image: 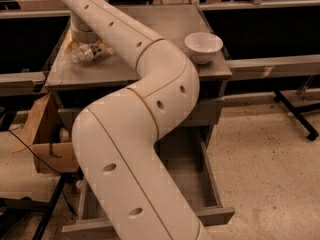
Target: Place water bottle into middle drawer
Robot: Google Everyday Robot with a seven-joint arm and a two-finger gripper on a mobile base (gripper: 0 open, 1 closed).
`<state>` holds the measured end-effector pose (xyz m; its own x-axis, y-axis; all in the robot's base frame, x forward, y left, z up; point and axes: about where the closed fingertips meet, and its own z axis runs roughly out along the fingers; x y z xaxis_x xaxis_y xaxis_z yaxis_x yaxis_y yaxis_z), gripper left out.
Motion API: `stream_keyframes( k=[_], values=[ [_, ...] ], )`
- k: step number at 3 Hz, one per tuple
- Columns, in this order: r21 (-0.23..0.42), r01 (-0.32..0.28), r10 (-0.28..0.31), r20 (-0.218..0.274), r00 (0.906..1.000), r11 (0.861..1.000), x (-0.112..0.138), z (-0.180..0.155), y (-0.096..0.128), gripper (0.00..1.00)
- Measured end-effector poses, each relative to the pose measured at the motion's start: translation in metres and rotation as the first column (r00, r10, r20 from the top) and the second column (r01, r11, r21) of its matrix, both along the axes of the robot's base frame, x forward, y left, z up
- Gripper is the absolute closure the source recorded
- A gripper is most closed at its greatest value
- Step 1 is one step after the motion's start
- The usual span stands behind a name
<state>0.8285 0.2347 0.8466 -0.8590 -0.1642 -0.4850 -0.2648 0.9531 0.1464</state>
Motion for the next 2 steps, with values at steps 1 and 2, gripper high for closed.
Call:
stream_keyframes(
  k=[1, 2],
  values=[
    [-0.007, 0.005, -0.005, -0.004, 1.0000, 1.000, 0.0007, -0.0009, -0.0009, 0.41],
    [-0.007, 0.008, -0.008, -0.005, 1.0000, 1.000, 0.0022, -0.0018, -0.0022, 0.66]
  ],
)
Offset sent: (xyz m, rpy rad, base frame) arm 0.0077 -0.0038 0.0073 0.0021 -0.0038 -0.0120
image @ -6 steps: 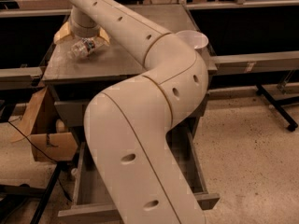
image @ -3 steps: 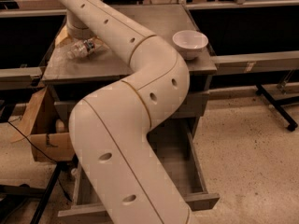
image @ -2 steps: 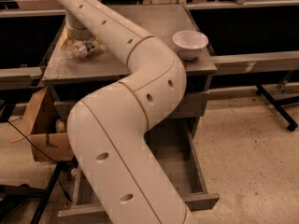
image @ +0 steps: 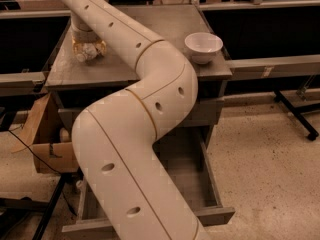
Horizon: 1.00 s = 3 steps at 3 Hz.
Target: Place water bottle into middle drawer
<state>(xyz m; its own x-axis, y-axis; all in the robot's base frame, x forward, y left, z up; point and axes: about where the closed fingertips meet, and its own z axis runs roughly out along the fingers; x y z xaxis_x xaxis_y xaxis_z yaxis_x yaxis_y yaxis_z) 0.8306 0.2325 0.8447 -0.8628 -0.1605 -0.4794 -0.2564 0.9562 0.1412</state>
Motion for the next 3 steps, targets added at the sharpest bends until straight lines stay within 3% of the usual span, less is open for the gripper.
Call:
stream_keyframes(
  k=[1, 2, 3],
  values=[
    [0.003, 0.003, -0.003, -0.001, 1.0000, 1.000, 0.001, -0.001, -0.002, 0.89],
    [0.044, -0.025, 0.024, 0.027, 0.9993, 0.999, 0.004, 0.010, -0.006, 1.00],
    [0.124, -0.081, 0.073, 0.071, 0.9948, 0.989, -0.001, 0.033, -0.014, 1.00]
  ],
)
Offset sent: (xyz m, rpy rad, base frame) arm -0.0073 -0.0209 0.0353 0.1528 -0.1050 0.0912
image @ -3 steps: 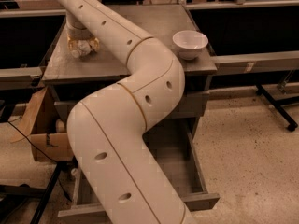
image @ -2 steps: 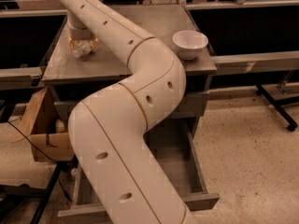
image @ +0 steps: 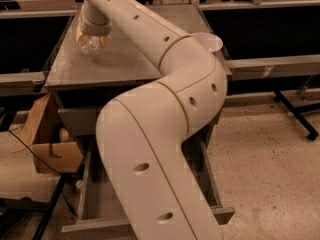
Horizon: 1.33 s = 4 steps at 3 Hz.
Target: Place water bottle into middle drawer
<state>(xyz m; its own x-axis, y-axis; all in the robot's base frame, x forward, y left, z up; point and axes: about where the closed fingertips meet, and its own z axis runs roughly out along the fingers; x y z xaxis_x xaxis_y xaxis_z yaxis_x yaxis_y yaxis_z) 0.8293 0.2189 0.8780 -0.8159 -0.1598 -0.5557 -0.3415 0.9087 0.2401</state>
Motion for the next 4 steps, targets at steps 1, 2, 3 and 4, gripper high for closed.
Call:
stream_keyframes(
  k=[1, 2, 3, 4],
  values=[
    [0.071, -0.067, 0.065, 0.026, 0.9975, 0.995, -0.018, 0.025, -0.011, 1.00],
    [0.123, -0.145, 0.142, 0.033, 0.9893, 0.982, -0.047, 0.045, -0.022, 1.00],
    [0.154, -0.261, 0.265, -0.010, 0.9642, 0.953, -0.096, 0.066, -0.037, 1.00],
    [0.168, -0.329, 0.341, -0.050, 0.9386, 0.929, -0.138, 0.072, -0.064, 1.00]
  ],
)
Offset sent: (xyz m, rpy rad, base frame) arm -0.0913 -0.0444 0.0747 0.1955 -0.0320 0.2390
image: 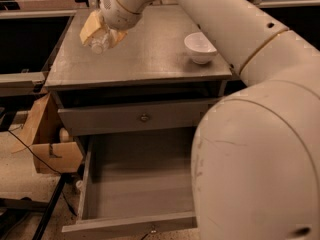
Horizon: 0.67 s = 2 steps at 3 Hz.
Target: Place water bottle into middle drawer
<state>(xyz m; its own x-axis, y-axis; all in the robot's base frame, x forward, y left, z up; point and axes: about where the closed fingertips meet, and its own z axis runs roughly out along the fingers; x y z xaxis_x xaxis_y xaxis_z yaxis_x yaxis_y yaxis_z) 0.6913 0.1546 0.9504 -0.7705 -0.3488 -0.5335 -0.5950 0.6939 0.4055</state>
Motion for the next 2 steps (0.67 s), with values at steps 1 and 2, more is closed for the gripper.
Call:
stream_keyframes(
  k=[1, 2],
  values=[
    [0.058, -0.022, 0.026, -0.069, 0.9972, 0.998, -0.079, 0.016, -0.049, 1.00],
    [0.067, 0.007, 0.003, -0.151, 0.9885, 0.998, -0.142, 0.007, -0.088, 1.00]
  ],
)
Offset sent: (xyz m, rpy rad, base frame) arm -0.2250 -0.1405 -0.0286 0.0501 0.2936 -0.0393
